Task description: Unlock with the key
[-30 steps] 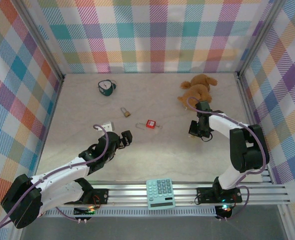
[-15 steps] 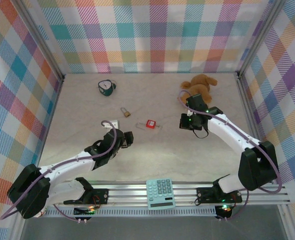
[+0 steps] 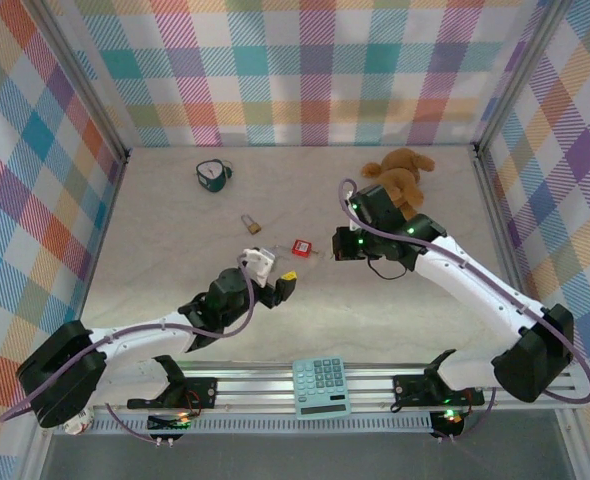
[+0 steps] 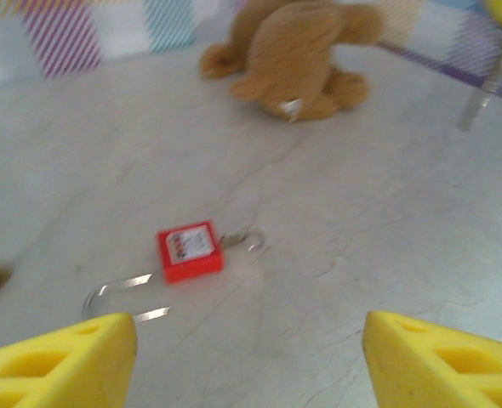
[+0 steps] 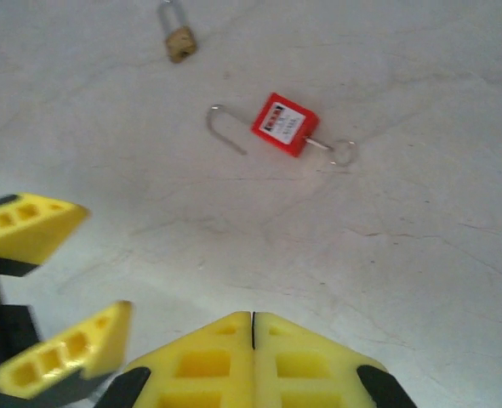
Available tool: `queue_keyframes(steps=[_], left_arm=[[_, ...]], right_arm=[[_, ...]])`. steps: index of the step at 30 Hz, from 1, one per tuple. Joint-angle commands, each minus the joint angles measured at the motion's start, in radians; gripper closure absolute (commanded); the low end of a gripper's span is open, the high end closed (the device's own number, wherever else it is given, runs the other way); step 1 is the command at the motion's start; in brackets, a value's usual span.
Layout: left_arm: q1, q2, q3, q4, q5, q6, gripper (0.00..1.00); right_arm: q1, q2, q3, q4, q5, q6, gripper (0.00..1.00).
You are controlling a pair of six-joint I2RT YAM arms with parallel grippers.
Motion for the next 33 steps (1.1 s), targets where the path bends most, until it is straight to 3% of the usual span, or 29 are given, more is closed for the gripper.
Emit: queue_keyframes(steps=[1,13,16,33], left_arm=[[-0.022,0.045,-0.035,0.292,0.123,0.197,0.35],[-0.03,0.263,-0.014,0.666,0.285,0.232,0.42],[-0.035,0.294,-0.023,0.737,0.275,0.232,0.44],[-0.04,0.288,-0.001,0.732,0.259,0.255,0.65]], right_arm=[[0.021,-0.036,0.042,-0.02,-0.04,0.036,0.94],[0.094,-0.06,0.05,0.042,-0.113,0.09,0.94],[0.11,-0.061,0.047,0.049,-0.106,0.097,0.94],[0.141,-0.041,0.036,0.089,-0.105,0.118,0.95]])
